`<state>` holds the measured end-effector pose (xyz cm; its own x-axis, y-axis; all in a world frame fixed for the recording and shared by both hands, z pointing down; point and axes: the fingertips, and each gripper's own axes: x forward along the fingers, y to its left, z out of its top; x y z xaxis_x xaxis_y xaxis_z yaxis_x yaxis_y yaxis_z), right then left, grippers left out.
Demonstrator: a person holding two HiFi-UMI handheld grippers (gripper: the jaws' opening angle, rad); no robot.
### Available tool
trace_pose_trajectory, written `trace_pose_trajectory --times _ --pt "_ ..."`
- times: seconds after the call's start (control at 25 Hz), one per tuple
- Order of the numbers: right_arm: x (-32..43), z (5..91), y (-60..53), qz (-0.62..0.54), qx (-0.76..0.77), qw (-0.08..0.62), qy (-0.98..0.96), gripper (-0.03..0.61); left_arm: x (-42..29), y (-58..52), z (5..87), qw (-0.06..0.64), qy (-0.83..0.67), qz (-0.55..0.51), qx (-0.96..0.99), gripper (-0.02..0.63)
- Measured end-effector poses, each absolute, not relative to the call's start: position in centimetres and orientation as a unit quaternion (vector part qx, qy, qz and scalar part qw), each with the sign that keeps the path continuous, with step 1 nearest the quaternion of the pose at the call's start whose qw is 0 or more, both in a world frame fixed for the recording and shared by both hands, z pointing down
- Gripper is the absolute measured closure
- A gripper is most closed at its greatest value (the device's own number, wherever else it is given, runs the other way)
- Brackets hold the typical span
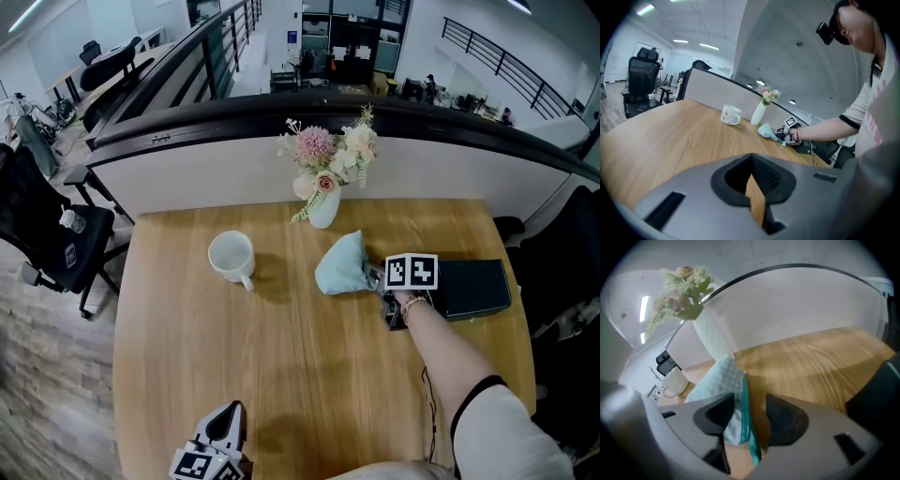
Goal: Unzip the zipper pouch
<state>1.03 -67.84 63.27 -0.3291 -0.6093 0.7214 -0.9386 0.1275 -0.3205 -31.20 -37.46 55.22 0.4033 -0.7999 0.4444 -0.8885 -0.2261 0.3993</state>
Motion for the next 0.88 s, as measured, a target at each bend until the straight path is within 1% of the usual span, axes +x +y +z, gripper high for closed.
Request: trace_pose_trajectory --times 0.08,0.12,0.24,0.28,0.36,0.56,0.76,0.88 --pt "0.1 63.4 -67.3 0.369 0.539 0.229 -0.722 0.364 -31.3 -37.3 55.3 0.308 -0.539 0.071 0.781 0.612" --pt "-0.3 63.5 -66.9 0.361 0.54 0.238 -0.722 0.382 -31.3 -37.3 55.3 0.308 -0.539 0.069 0.781 0.612" --pt "-1.0 63.7 -65.7 0.335 0.549 0.26 -0.72 0.497 -31.5 -37.0 55.2 0.308 -0.538 0.064 0.782 0.612" --pt "-1.3 63.7 -65.3 0.326 0.55 0.266 -0.721 0.519 -31.5 -36.9 55.1 0.307 -0.539 0.061 0.782 0.612" --pt "-1.6 63.7 -64.5 0.318 0.55 0.272 -0.723 0.534 -31.4 -36.5 54.7 0.304 -0.541 0.056 0.782 0.612" --pt "-1.4 62.1 -61.0 0.328 0.536 0.248 -0.737 0.548 -30.4 -34.5 53.5 0.295 -0.542 0.053 0.785 0.612" --pt "-1.4 59.2 -55.7 0.29 0.495 0.253 -0.779 0.549 -29.0 -32.7 51.7 0.274 -0.542 0.049 0.793 0.612" --pt "-1.8 56.6 -52.6 0.275 0.466 0.235 -0.807 0.551 -27.6 -32.3 50.1 0.262 -0.537 0.029 0.802 0.612"
